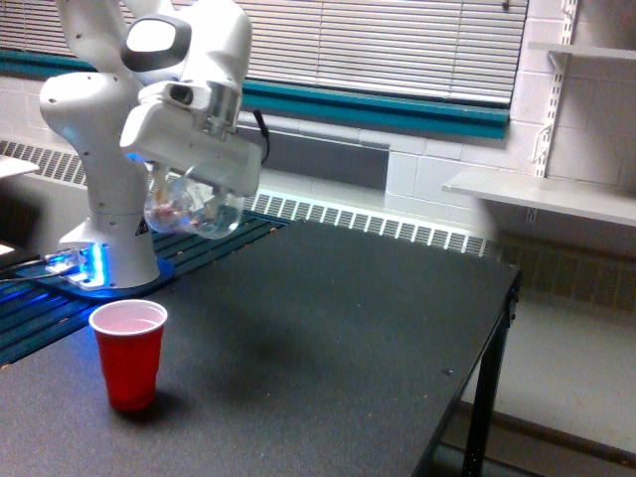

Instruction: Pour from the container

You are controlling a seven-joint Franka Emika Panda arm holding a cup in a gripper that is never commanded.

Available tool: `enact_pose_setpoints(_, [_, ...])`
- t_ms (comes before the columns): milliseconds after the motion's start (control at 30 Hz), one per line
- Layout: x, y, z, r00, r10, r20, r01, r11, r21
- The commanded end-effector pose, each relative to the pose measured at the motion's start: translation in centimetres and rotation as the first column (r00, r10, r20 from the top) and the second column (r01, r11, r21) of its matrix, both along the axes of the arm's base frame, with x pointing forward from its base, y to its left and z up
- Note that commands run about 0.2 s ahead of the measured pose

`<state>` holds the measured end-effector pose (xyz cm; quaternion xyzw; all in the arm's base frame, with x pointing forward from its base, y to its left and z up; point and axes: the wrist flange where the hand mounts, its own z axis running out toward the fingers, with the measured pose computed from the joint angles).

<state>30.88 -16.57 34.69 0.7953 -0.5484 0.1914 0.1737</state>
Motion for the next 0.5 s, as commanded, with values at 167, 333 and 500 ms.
enact_pose_setpoints(167, [-2.6,-0.7,-1.5,0.992,-0.123,-0.041,0.123,0.992,0.009])
enact_pose_setpoints(333, [-3.8,-1.0,-2.4,0.985,-0.161,-0.058,0.163,0.986,0.021])
enact_pose_setpoints(500, [-4.8,-1.2,-3.1,0.978,-0.192,-0.087,0.194,0.981,0.019])
